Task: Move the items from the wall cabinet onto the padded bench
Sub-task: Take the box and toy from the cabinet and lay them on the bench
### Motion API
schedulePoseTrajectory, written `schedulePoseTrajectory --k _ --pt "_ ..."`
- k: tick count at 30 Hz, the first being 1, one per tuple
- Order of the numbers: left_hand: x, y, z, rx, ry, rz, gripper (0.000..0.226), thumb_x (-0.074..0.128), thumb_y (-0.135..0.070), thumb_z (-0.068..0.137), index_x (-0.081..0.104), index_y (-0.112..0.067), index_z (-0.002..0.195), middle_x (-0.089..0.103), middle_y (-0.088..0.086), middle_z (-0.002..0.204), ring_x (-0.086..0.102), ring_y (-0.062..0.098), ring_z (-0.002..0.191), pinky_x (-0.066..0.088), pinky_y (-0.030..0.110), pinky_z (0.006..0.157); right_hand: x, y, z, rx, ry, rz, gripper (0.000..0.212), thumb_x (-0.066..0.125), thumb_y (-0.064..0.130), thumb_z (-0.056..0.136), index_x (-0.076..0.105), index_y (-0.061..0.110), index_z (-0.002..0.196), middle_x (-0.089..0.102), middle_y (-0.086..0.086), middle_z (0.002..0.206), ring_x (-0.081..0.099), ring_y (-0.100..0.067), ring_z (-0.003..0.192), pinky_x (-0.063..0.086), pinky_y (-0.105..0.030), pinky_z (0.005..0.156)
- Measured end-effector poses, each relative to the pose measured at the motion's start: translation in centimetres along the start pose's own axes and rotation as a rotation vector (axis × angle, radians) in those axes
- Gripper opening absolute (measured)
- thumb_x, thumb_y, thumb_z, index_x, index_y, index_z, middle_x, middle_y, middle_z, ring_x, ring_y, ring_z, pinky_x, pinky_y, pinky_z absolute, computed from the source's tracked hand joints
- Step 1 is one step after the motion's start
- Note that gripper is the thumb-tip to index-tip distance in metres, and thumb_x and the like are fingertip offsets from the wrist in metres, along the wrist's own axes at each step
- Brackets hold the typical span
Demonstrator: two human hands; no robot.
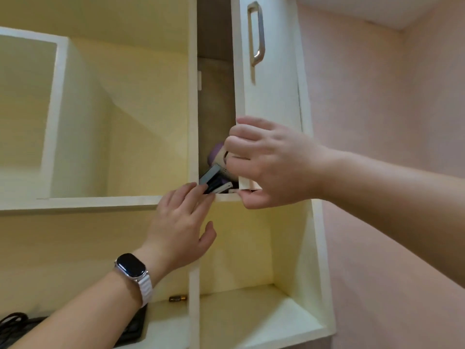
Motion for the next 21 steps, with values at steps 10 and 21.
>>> schedulePoseTrajectory --k 10,21 --pt "0.9 -1.2 0.3 -0.074 0.039 0.041 0.059 0.066 -0.029 0.067 0.063 -0.007 0.122 0.062 0.014 0.121 0.048 0.034 0.115 0.036 0.05 0.096 -6.5 -3.8 -9.3 0.148 -0.117 -0.043 0.017 0.057 0.019 0.072 0.059 0.002 0.073 0.058 -0.018 0.082 0.058 -0.041 0.089 0.046 -0.048 0.096" --pt "0.8 -1.8 1.6 -0.138 0.127 0.084 0.059 0.043 -0.037 0.071 0.063 -0.01 0.12 0.061 0.013 0.113 0.05 0.034 0.104 0.038 0.046 0.08 -4.3 -7.5 -20.0 0.301 0.151 -0.157 0.021 0.05 0.022 0.085 0.065 0.008 0.086 0.062 -0.016 0.102 0.056 -0.04 0.106 0.033 -0.053 0.111"
Point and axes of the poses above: each hand's wrist, its own z-axis towards the middle knuckle, its own x-axis out of the palm, y = z × x, the point moved 10 cm from there along z, towards the middle knuckle
